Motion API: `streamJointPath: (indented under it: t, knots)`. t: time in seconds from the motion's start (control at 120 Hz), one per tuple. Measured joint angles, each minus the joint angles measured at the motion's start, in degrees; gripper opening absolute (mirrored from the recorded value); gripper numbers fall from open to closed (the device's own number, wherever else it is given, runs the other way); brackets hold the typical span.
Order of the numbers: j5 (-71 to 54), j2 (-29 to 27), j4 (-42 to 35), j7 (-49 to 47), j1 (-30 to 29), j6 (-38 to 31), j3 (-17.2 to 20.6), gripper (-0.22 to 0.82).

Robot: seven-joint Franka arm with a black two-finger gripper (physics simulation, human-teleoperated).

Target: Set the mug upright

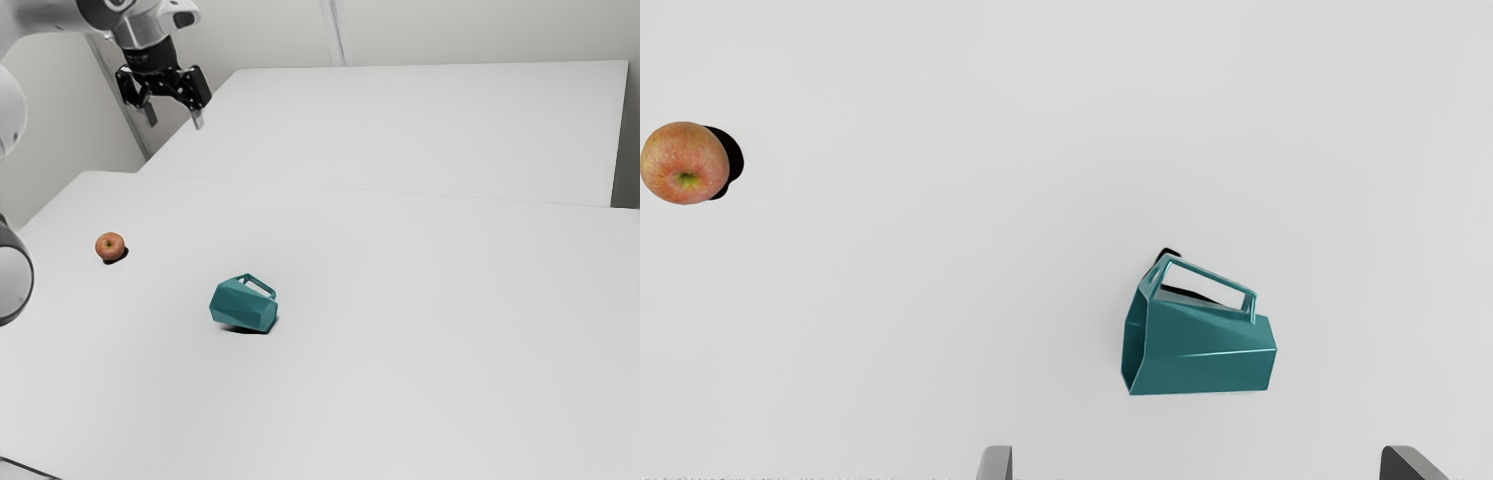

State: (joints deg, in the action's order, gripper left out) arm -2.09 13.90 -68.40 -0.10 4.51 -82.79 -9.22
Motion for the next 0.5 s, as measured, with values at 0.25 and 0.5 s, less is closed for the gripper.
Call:
streamJointPath:
  t: [0.25,0.5]
  knots:
    - [10.5,-4.8,-13.9,1.0,-0.2,-1.5,-4.3,0.60]
    - [31.9,-7.2,-37.6,7.6,-5.4,-11.4,-6.6,0.60]
